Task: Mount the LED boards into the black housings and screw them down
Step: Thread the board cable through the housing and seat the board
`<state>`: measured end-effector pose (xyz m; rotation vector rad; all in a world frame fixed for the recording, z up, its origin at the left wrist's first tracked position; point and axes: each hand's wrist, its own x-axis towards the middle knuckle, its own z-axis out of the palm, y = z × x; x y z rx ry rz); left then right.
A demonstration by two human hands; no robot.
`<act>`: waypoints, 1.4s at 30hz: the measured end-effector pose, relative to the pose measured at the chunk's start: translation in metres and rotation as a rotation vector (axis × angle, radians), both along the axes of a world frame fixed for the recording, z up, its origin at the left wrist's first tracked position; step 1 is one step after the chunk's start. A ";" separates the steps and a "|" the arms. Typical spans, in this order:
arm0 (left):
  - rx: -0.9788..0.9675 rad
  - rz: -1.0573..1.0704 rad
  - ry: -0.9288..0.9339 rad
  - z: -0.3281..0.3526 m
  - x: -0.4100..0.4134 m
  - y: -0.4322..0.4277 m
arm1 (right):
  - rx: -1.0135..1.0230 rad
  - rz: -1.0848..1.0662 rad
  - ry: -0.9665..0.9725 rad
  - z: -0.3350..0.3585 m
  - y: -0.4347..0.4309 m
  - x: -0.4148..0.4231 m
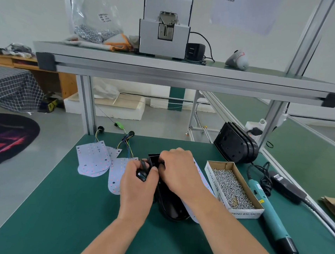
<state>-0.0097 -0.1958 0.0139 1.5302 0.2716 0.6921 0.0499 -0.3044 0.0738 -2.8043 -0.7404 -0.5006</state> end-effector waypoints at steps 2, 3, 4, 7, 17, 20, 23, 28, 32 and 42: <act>0.013 -0.004 -0.005 0.002 0.000 0.001 | -0.027 0.009 -0.040 0.000 -0.001 0.001; 0.015 -0.003 -0.009 0.003 0.001 0.002 | -0.029 0.013 -0.063 0.000 -0.002 0.001; 0.016 0.000 -0.015 0.004 0.001 0.004 | -0.016 0.016 -0.084 0.000 -0.004 0.001; 0.027 -0.016 -0.041 0.007 0.000 0.006 | 0.168 0.008 -0.085 -0.001 -0.009 -0.001; 0.047 -0.038 -0.059 0.009 -0.003 0.003 | 0.077 -0.026 -0.047 0.006 -0.012 -0.007; 0.111 -0.053 -0.082 0.012 -0.005 0.001 | 0.016 -0.040 -0.064 0.012 -0.014 -0.004; 0.143 -0.068 -0.094 0.014 -0.005 0.000 | 0.006 -0.071 -0.106 0.011 -0.012 -0.004; 0.117 -0.067 -0.084 0.013 -0.004 0.002 | 0.059 -0.080 -0.137 0.001 -0.011 -0.006; 0.068 -0.051 -0.064 0.014 -0.005 0.004 | 0.192 -0.053 -0.105 -0.002 -0.011 -0.008; 0.146 -0.066 -0.113 0.015 -0.003 0.002 | 0.263 -0.133 -0.158 0.001 -0.010 -0.006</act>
